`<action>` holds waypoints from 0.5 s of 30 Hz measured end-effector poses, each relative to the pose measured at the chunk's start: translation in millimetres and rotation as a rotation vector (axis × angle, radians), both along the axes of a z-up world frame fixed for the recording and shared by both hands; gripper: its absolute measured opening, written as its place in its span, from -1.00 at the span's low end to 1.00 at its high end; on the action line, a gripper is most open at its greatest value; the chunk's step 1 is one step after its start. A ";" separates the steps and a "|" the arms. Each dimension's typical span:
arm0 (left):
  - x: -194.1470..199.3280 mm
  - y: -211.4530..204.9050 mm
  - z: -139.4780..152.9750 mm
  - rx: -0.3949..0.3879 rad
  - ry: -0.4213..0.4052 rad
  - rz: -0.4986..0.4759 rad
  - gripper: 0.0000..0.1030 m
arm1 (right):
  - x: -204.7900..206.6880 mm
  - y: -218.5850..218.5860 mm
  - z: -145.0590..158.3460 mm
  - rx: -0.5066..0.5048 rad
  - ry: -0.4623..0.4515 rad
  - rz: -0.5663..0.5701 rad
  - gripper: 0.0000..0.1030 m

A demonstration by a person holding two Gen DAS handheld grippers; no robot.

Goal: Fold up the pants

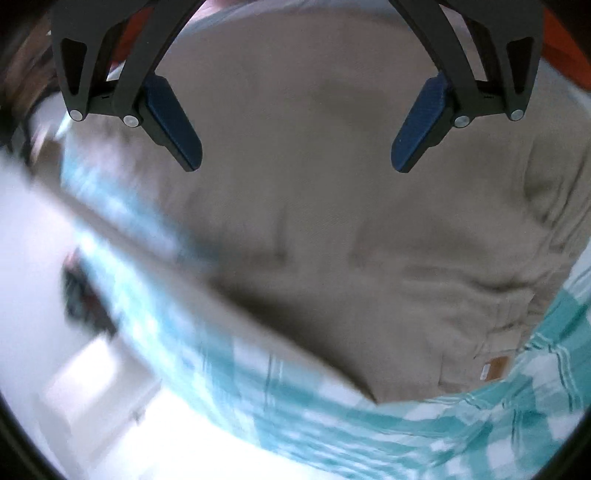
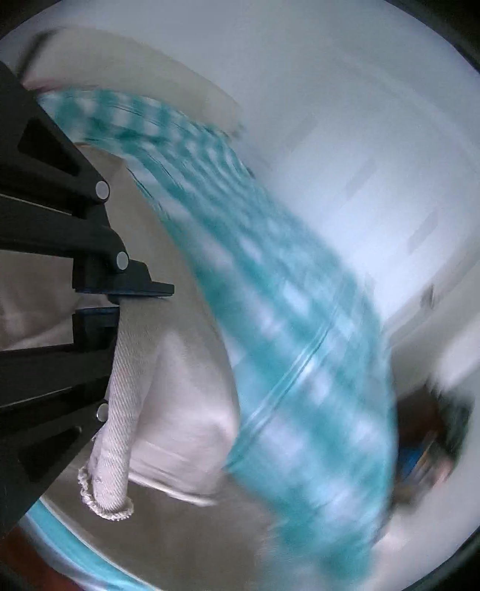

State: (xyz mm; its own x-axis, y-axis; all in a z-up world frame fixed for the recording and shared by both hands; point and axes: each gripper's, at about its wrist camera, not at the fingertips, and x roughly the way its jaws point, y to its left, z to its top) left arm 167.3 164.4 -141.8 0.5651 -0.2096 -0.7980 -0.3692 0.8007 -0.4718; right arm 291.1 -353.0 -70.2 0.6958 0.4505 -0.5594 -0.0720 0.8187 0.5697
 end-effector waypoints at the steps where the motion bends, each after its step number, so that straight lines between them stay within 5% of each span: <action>1: 11.4 12.1 3.5 -0.064 -0.016 0.012 0.99 | -7.6 2.1 9.5 -0.003 -0.025 0.027 -0.91; 3: 35.7 31.8 5.8 -0.163 -0.035 0.033 0.99 | -27.3 3.4 34.1 -0.003 -0.090 0.102 -0.91; 8: 81.9 60.5 -8.2 -0.269 -0.003 0.089 0.99 | -75.4 -2.7 61.9 0.026 -0.159 0.199 -0.91; 12: 91.5 63.8 -20.6 -0.264 0.067 0.088 0.96 | -109.9 -22.6 71.1 0.043 -0.187 0.246 -0.91; 13: 90.6 61.7 -21.9 -0.255 0.074 0.084 0.86 | -118.5 -29.5 73.5 0.036 -0.189 0.260 -0.91; 15: 87.2 57.4 -26.7 -0.245 0.086 0.078 0.03 | -121.8 -35.8 73.6 0.020 -0.187 0.275 -0.91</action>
